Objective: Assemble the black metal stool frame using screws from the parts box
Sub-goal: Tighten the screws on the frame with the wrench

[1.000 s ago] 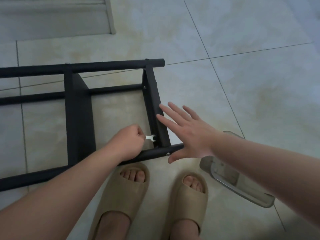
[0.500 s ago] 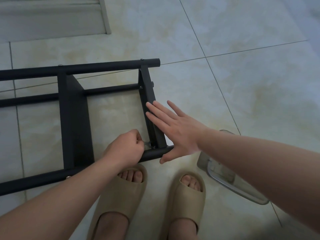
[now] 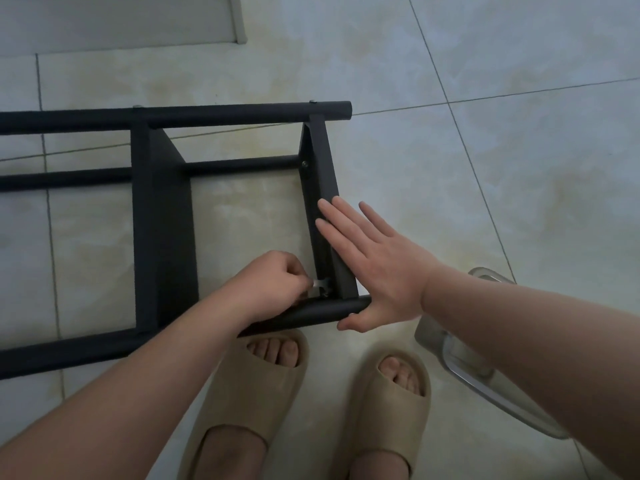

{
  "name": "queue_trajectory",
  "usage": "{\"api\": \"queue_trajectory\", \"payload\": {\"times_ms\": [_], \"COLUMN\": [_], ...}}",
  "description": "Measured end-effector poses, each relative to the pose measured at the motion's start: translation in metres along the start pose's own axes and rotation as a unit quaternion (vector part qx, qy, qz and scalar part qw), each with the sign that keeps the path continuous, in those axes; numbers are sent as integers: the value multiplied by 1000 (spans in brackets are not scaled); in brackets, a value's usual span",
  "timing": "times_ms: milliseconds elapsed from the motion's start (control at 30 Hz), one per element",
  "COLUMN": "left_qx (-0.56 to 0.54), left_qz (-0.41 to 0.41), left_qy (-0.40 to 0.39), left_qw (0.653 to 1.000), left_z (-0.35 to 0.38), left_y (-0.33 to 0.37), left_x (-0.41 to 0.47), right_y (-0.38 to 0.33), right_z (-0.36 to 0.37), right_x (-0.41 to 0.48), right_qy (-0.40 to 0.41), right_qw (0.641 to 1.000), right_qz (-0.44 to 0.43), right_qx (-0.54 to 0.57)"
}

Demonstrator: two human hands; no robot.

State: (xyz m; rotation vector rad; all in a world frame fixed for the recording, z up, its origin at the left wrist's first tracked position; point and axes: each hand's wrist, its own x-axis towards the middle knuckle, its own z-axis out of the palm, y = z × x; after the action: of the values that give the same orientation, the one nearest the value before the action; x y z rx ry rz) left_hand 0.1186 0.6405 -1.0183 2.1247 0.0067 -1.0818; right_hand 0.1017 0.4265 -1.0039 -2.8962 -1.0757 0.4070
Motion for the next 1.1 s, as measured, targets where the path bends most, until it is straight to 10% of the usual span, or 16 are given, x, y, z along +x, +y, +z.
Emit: {"api": "queue_trajectory", "payload": {"times_ms": [1100], "left_qx": [-418], "left_qz": [-35], "left_qy": [-155], "left_qw": [895], "left_z": [1], "left_y": [0], "left_x": [18], "right_y": [0], "right_z": [3], "right_x": [1], "right_qy": [14], "right_qw": [1000], "right_qz": [-2], "right_qx": [12]}}
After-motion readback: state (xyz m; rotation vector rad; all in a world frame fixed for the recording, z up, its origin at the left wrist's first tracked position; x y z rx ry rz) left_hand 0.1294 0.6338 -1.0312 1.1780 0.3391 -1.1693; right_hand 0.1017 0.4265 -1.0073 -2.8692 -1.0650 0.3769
